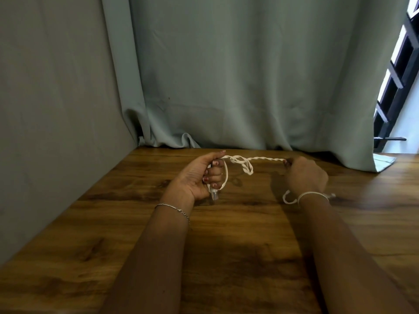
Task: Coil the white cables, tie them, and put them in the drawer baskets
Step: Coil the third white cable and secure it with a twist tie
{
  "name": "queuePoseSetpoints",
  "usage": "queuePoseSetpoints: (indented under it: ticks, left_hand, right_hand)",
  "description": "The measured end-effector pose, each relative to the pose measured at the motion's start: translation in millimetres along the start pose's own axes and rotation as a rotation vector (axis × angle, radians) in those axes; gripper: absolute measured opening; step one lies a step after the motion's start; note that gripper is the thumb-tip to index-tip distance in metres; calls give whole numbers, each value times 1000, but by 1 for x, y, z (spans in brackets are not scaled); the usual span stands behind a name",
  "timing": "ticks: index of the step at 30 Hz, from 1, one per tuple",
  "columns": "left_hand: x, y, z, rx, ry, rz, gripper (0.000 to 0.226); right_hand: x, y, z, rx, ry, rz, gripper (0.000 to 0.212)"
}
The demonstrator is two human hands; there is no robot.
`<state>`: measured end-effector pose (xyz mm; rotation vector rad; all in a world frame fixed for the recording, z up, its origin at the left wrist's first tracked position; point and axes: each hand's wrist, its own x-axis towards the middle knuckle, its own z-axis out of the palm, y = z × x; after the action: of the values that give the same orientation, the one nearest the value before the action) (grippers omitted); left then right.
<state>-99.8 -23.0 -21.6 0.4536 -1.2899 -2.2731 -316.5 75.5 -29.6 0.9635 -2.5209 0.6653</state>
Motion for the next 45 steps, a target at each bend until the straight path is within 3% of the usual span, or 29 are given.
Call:
queuePoseSetpoints:
  ticks: [5,14,16,19,20,23,25,26,28,31,40,45]
  left_hand:
    - [0,0,-2,-84,45,29,36]
    - [6,-11,6,44,67,-26,45]
    - [8,-11,5,19,60,-29,45]
    - [10,-13,4,-4,74,-26,45]
    - [10,-13,3,-2,84,-24,45]
    - [13,-13,2,-15,107,-17,43]
    - [16,-13,1,-36,134,-10,44]
    - [16,-14,1,-44,147,-5,44]
    - [17,-14,0,-49,173,13,42]
    - [19,-13,-1,-50,186,21,44]
    - [16,-11,3,-70,120,-32,46]
    - [9,-6,4,-119,117,-50,45]
  right_hand:
    - [2,8,1,-125,6,6,23]
    - [-9,-12,-5,-321,52,-278,24]
    - [-13,-19,-6,-368,0,-382,36]
    - [-15,-26,-7,-328,-37,-523,80]
    - [-16,-29,-9,-267,0,-580,82]
    - [-18,-36,-13,-7,183,-753,44]
    - [-23,-42,-15,194,231,-762,26]
    - [-26,-45,-16,332,174,-715,19]
    - [-29,-49,-16,587,-41,-620,25]
    - [-30,-53,-10,803,-321,-575,20]
    - [-21,-43,-10,1117,-564,-550,25]
    - [-22,-42,-16,1231,-761,-379,28]
